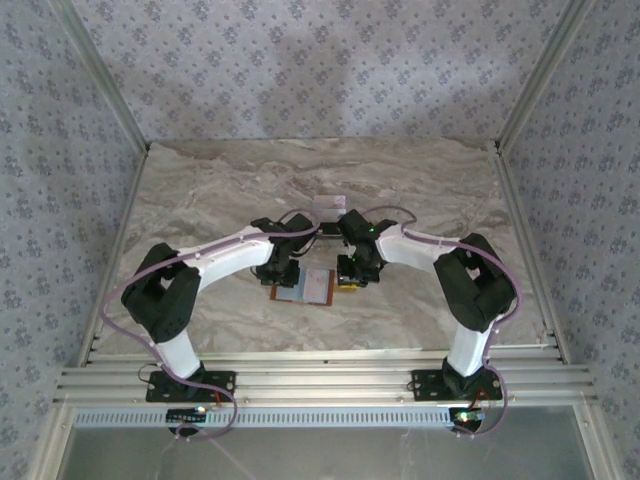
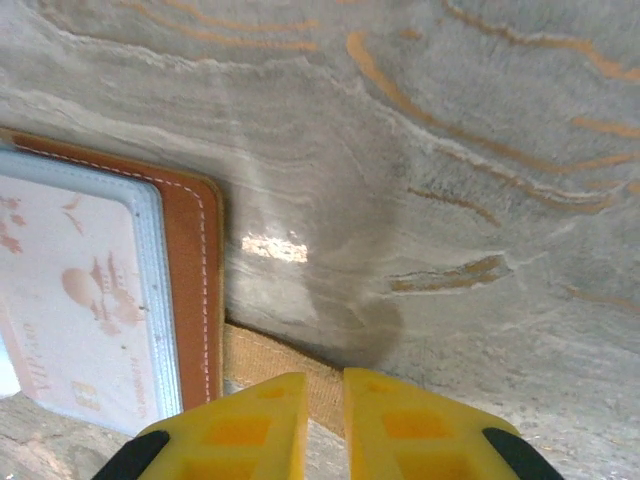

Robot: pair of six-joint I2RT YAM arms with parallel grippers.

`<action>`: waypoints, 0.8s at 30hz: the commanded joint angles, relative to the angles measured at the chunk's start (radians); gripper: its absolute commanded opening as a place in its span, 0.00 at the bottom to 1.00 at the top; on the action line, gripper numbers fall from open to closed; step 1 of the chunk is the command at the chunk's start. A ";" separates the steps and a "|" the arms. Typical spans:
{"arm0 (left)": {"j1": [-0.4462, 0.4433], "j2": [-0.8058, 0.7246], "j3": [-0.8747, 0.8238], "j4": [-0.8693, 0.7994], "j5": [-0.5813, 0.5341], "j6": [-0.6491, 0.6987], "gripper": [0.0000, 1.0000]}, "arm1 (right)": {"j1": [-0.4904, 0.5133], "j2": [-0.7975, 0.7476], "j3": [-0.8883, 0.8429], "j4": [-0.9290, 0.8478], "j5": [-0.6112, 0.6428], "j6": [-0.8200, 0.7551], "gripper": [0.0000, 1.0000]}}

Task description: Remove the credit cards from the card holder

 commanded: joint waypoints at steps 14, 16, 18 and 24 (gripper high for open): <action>0.035 0.070 0.031 0.175 0.319 -0.025 0.09 | 0.016 -0.074 0.012 0.021 -0.020 0.053 0.19; 0.047 0.081 0.017 0.206 0.324 -0.022 0.06 | 0.024 -0.077 -0.013 0.068 -0.055 0.087 0.20; 0.062 0.087 0.003 0.213 0.323 -0.017 0.04 | 0.034 -0.072 -0.027 0.098 -0.071 0.113 0.20; 0.103 0.081 -0.085 0.283 0.375 -0.030 0.03 | 0.053 -0.028 -0.034 0.134 -0.082 0.141 0.24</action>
